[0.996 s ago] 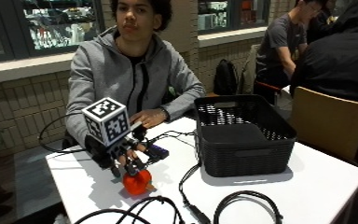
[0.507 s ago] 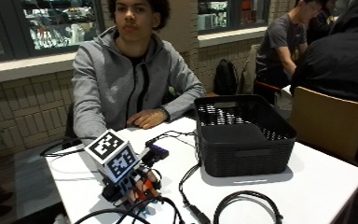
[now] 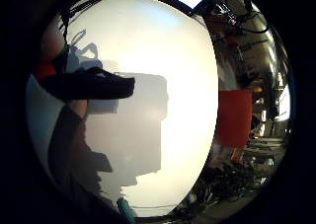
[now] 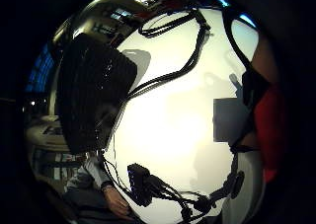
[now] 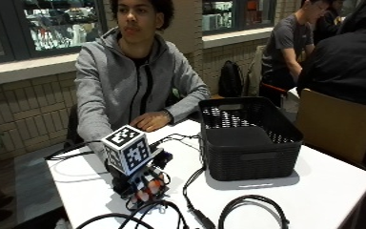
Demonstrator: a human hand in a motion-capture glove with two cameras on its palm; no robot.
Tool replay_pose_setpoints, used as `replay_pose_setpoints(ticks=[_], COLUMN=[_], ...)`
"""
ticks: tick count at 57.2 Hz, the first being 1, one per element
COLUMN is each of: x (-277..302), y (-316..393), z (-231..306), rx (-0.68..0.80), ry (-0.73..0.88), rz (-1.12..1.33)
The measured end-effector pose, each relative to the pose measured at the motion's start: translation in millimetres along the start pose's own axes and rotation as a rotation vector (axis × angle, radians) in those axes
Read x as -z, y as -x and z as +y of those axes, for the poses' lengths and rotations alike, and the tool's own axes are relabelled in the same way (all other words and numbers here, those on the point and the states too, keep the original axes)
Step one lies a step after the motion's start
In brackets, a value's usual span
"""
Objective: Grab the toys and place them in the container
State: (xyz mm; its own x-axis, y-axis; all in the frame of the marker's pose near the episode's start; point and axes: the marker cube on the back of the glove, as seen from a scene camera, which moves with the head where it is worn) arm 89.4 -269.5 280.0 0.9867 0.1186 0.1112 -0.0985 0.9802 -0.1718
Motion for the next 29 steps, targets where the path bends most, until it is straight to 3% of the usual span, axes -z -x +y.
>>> replay_pose_setpoints(ticks=[18, 29], x=[21, 64], y=[16, 75], z=[3, 0], rx=[0.034, 0.174], ry=[0.001, -0.08], rz=[0.025, -0.04])
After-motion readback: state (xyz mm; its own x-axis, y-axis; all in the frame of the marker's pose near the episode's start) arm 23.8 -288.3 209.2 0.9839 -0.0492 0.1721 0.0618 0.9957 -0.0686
